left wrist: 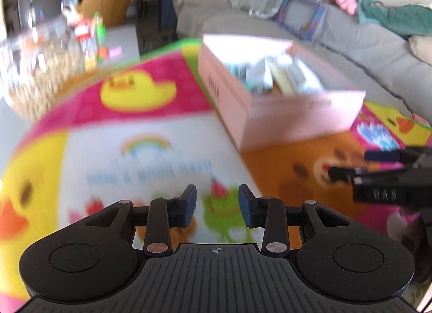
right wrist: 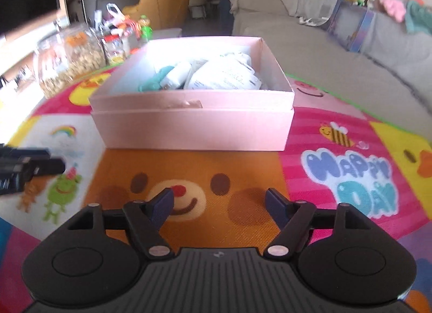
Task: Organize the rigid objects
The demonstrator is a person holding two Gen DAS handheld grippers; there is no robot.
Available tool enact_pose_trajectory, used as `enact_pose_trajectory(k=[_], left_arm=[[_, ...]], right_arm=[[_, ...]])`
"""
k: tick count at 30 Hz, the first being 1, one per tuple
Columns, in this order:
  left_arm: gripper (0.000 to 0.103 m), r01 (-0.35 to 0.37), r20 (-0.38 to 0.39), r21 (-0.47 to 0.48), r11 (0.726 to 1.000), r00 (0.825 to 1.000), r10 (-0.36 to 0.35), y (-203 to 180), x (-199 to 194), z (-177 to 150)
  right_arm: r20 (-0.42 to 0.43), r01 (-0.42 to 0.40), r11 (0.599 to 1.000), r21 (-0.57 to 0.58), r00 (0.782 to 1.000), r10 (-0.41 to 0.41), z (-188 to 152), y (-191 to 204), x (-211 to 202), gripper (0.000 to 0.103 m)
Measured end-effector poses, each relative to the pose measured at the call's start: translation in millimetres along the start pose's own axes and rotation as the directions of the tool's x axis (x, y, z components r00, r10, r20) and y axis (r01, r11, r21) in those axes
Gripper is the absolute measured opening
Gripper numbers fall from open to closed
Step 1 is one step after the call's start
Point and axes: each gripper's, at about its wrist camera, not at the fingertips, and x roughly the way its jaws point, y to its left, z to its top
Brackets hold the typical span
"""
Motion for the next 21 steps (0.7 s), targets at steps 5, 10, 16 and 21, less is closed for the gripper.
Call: enact_pose_trajectory(k=[5, 10, 16, 21], left_arm=[[0.063, -0.035, 0.058, 0.011, 0.999, 0.998, 0.035, -19.0, 0.9, -10.2], [0.081, -0.083, 0.110, 0.020, 0.996, 0.991, 0.081, -36.5, 10.0, -13.4], [0.082, -0.135, 0.151, -0.026, 0.990, 0.979, 0.138, -41.1, 16.5, -11.0], [0.082, -0.139, 0.156, -0.024, 0.990, 0.978, 0.141, -40.8, 16.6, -11.3]], right_arm=[[0.004, 0.052, 0.997, 0.063, 0.999, -0.052, -4.1, -8.2, 5.5, 0.100], [0.016, 0.058, 0.996, 0.069, 0.998, -0.060, -4.1, -9.5, 5.9, 0.103], [0.059, 0.058, 0.996, 0.070, 0.996, -0.062, -11.4, -10.7, 1.3, 0.103], [0.069, 0.064, 0.995, 0.081, 0.995, -0.069, -14.4, -12.1, -1.2, 0.103]])
